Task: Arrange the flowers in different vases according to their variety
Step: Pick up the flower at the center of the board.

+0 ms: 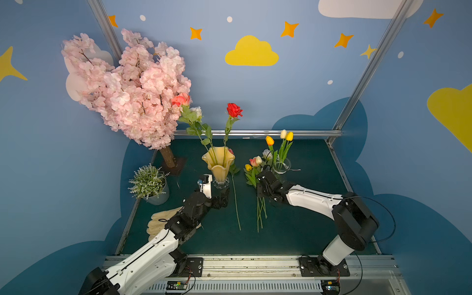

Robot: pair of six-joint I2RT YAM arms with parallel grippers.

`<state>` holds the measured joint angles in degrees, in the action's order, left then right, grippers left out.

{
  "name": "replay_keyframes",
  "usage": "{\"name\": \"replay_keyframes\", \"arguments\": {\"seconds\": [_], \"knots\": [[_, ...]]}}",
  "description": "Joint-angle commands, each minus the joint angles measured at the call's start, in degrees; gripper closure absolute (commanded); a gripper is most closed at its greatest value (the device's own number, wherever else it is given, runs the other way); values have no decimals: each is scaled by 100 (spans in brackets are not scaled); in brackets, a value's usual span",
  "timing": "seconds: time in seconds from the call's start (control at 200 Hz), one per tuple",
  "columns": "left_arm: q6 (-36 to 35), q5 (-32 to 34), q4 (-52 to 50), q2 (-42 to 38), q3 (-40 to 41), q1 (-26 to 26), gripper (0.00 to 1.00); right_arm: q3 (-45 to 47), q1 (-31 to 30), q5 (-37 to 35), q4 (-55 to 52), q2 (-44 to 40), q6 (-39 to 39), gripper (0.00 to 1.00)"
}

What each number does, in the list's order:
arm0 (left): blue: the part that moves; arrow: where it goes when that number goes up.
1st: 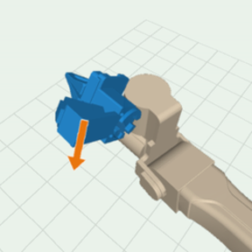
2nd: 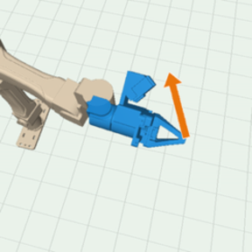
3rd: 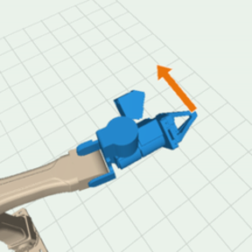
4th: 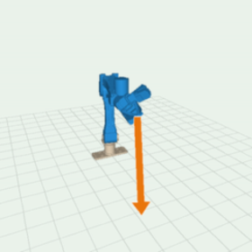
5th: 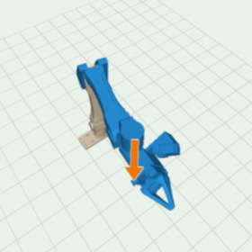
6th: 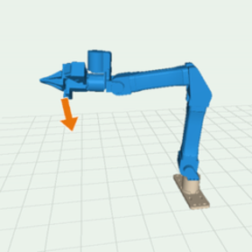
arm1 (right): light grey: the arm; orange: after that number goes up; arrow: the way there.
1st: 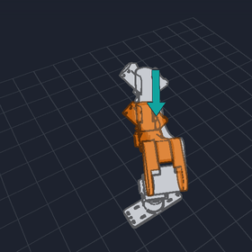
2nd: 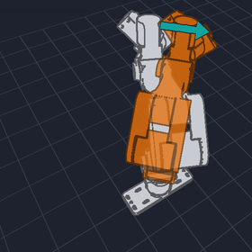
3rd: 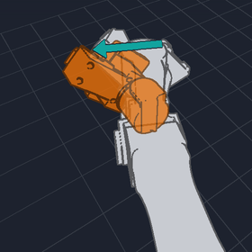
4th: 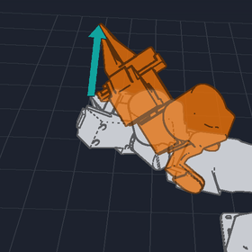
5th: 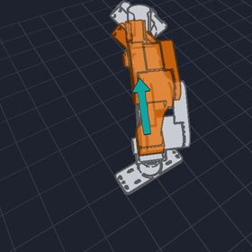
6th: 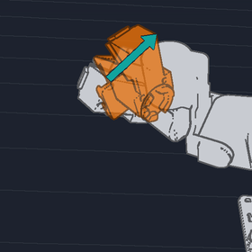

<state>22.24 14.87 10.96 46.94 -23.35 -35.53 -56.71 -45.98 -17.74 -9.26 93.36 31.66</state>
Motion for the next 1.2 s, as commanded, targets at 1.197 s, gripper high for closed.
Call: {"name": "replay_keyframes", "arguments": {"seconds": [1.197], "knots": [[-103,66,345,-229,173,-7,0,-214,1613,-66,4008,-2267,-2993,100]]}}
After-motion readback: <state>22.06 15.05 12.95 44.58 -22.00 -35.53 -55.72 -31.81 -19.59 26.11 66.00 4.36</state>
